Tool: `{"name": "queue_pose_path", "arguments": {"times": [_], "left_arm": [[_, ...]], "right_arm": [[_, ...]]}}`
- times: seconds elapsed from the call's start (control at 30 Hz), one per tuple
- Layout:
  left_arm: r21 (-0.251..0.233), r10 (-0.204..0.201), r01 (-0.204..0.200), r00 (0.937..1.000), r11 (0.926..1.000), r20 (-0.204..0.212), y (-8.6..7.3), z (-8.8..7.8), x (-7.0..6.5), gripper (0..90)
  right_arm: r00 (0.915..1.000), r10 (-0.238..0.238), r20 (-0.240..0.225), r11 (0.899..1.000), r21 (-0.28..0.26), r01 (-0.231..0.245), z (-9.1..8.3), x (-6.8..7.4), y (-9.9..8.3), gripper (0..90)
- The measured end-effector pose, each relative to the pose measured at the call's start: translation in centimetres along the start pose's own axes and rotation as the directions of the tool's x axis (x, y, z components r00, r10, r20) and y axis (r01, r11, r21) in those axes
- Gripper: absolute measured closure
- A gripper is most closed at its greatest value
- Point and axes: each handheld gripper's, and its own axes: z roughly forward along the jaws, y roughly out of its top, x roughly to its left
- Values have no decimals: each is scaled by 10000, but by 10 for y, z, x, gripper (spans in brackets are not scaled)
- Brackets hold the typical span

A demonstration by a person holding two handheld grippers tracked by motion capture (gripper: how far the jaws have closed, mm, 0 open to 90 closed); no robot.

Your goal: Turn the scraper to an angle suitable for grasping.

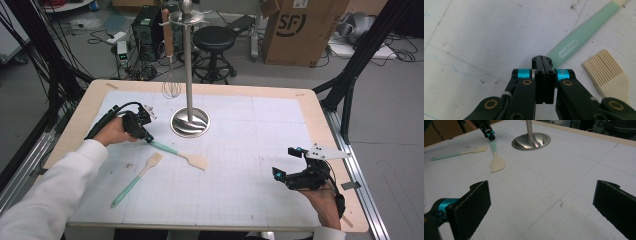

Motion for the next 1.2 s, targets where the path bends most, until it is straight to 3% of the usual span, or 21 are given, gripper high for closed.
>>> {"name": "queue_pose_path", "arguments": {"times": [0.43,0.53,0.87,1.2], "left_arm": [[19,-221,221,9997,9998,-141,1,3,1,900],[-15,-274,274,9996,9996,77,2,3,0,900],[42,356,-357,9990,9994,283,12,8,-16,900],[1,1158,-1159,9919,9933,520,27,15,-41,900]], "right_arm": [[10000,-18,-40,10000,36,18,2,0,0,0],[10000,-34,-41,10000,64,34,2,0,0,0],[10000,-35,-72,10000,63,36,2,1,1,0],[9999,-60,-133,10000,59,61,4,2,2,0]]}}
